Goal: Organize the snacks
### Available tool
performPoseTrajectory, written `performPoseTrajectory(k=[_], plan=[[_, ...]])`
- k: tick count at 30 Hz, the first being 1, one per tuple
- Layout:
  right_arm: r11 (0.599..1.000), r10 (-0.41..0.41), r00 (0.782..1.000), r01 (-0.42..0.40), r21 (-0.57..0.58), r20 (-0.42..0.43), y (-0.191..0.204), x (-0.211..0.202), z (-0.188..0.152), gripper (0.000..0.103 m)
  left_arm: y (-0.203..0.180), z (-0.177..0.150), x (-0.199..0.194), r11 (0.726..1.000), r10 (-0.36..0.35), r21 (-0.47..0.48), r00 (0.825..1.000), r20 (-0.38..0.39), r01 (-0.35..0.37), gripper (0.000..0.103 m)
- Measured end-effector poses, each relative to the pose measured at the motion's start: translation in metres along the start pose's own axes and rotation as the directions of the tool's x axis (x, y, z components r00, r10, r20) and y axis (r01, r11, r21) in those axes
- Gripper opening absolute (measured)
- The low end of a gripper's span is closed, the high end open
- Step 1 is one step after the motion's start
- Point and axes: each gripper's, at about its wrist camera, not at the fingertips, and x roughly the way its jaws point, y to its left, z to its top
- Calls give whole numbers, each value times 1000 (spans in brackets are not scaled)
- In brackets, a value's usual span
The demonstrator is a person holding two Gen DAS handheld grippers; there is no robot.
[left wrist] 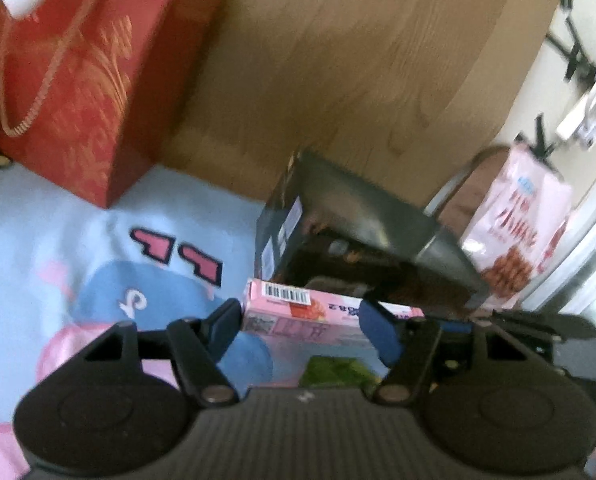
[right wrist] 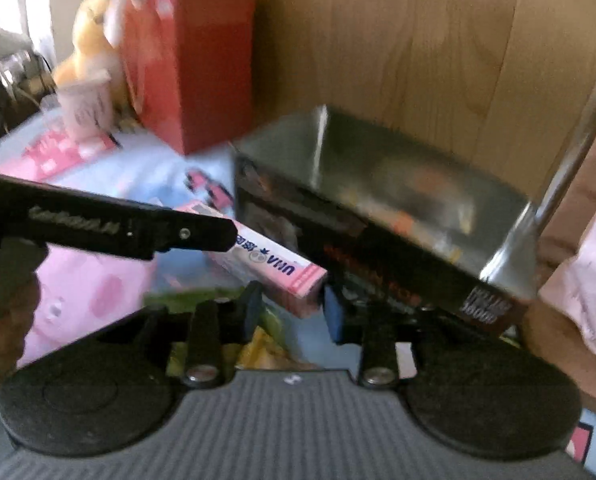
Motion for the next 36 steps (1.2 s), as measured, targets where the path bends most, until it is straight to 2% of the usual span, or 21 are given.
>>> performPoseTrajectory(k=[3,7,13,19,24,25,28,33,36], plan=[[1000,14,998,-14,-5,65,11,-29,-2,34,-6,-5,-29,1000,-17,3,999,36,16,65],[999,45,992,-44,-12,118,31,-60,-26,34,-12,-31,-66,999,-35,27,998,57,33,65],[996,82,990,-78,-38,116,65,-87,-80,34,-20,-90,-106,995,-33,94,999,-1,33,65],[994,91,993,-94,46,73,73,-94,-124,34,-32,-124,-114,989,-17,145,999,-51,24,65],[987,100,992,-109,115,82,72,-99,-142,39,-36,-137,-110,984,-9,177,998,-65,20,72],[987,92,992,-103,123,91,72,-100,-144,45,-35,-138,-109,983,0,183,998,-61,11,73],[983,81,990,-98,154,111,66,-105,-152,53,-34,-140,-114,980,38,197,999,-21,-34,82],[979,106,987,-124,159,118,63,-105,-163,58,-29,-136,-122,978,54,199,998,30,-59,90],[985,99,986,-116,130,136,66,-104,-166,60,-27,-137,-117,980,53,194,999,12,-54,90]])
